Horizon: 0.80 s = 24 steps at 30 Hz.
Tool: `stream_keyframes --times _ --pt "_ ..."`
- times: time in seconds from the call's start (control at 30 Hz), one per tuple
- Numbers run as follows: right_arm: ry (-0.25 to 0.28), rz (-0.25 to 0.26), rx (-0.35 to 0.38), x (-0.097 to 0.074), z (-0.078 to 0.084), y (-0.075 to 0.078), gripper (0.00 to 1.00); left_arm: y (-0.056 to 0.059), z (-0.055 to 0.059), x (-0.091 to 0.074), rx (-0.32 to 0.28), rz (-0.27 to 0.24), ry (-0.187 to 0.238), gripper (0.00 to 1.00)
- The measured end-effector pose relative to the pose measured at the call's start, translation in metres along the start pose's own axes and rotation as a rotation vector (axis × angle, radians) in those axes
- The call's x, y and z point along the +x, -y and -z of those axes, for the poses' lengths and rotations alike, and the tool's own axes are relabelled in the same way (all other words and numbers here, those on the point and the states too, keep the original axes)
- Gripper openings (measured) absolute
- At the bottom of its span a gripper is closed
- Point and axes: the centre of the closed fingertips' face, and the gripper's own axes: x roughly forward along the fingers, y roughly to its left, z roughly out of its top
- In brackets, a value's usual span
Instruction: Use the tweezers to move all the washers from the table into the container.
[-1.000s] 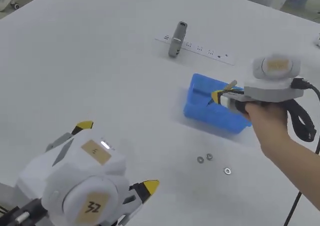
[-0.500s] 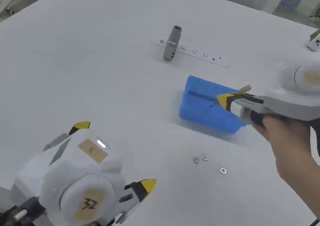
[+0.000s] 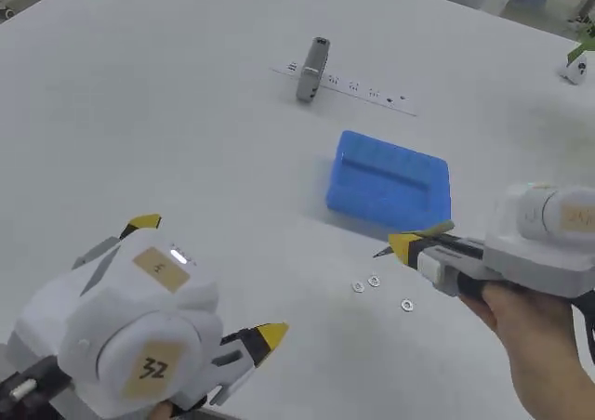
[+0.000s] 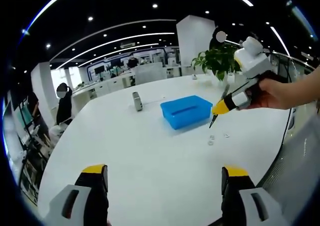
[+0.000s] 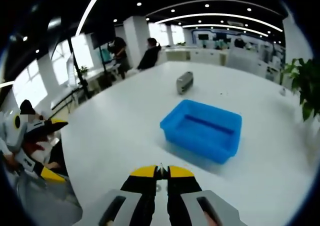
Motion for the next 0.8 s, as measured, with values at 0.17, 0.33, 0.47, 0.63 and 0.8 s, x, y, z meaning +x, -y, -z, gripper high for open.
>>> stream_keyframes --times 0.17,0.33,0.47,0.63,0.8 --pt "-0.045 -0.007 -0.026 0.006 0.015 0.001 0.03 -0.001 -0.001 0.0 -0.009 -0.003 0.004 0.98" --pt "-0.06 -0.017 -0.015 0.013 0.02 0.002 0.03 -0.001 0.0 0.0 -0.005 -0.006 -0.002 0.98" --pt "-0.074 -0.021 -0.005 0.02 0.024 0.004 0.04 -0.001 0.002 0.0 -0.003 -0.005 -0.011 0.98" --pt "-0.09 -0.015 0.0 0.022 0.027 0.006 0.03 -0.001 0.002 0.001 -0.002 -0.004 -0.014 0.98" --pt "-0.097 -0.008 -0.023 0.023 0.025 0.007 0.04 -0.001 0.002 0.001 0.001 -0.003 -0.017 0.98"
